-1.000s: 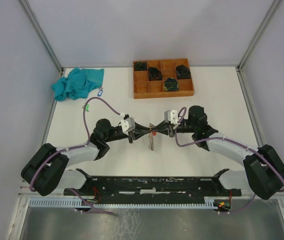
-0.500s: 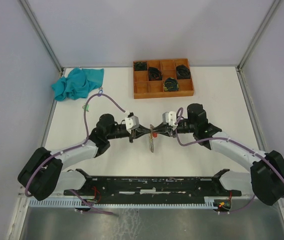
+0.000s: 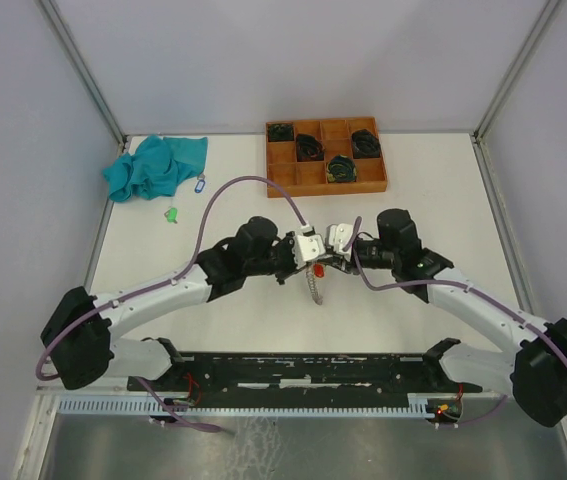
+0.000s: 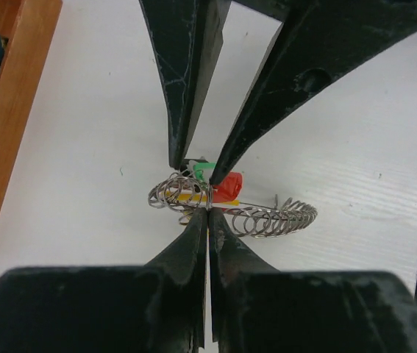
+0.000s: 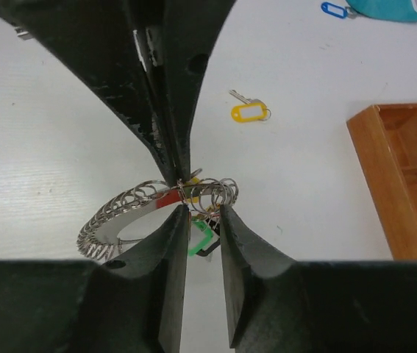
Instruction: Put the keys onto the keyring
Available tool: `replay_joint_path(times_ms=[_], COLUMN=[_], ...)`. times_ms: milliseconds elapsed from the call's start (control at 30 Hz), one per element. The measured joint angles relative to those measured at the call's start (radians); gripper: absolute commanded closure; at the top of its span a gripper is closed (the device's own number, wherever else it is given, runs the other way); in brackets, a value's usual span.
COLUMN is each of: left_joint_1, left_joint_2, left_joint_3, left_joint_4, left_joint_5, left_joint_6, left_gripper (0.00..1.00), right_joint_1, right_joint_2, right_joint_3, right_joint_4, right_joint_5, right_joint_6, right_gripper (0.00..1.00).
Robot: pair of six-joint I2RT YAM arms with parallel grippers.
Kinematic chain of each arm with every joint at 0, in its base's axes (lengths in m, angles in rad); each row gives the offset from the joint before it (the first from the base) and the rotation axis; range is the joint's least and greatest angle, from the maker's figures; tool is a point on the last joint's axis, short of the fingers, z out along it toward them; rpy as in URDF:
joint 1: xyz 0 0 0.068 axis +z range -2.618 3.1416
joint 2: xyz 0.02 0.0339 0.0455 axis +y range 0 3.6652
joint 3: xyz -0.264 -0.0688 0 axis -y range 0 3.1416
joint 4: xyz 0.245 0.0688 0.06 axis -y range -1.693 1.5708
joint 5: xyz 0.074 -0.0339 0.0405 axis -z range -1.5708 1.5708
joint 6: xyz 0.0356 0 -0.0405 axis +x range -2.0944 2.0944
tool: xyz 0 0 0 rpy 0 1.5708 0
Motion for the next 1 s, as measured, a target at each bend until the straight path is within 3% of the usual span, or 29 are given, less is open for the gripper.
replay_joint_path(times_ms=[200, 400, 667, 833, 1000], left_joint_1=[-0.067, -0.097, -0.100, -0.068, 0.057], left_joint_2=[0.058, 0.068, 0.068, 0.069, 0.108], left_joint_3=[0.098, 0.206, 0.387, 0.432, 0.444], left_joint_4=[-0.165, -0.337, -0.618, -0.721, -0.798], left_joint_5=[-0.188, -0.282, -0.346, -0.337, -0.222], left_joint_6=[-0.001, -0.002, -0.010, -0.009, -0.009], left_gripper=[0.97, 0.97, 0.97, 0.97, 0.97], right_joint_1=[-0.003, -0.006, -0.008, -0.008, -0.008], right_joint_2=[-0.113, -0.132, -0.006, 0.115, 0.221], right_joint_3=[-0.136, -0.178, -0.195, -0.228, -0.269], right_joint_4=[0.121, 0.242, 0.489, 0.695, 0.922], right_joint_5=[0.116, 0.125, 0.041, -0.001, -0.013], right_joint_6=[0.122, 0.190, 0.232, 0.301, 0.388], right_gripper=[0.52, 0.55, 0.55, 0.55, 0.57])
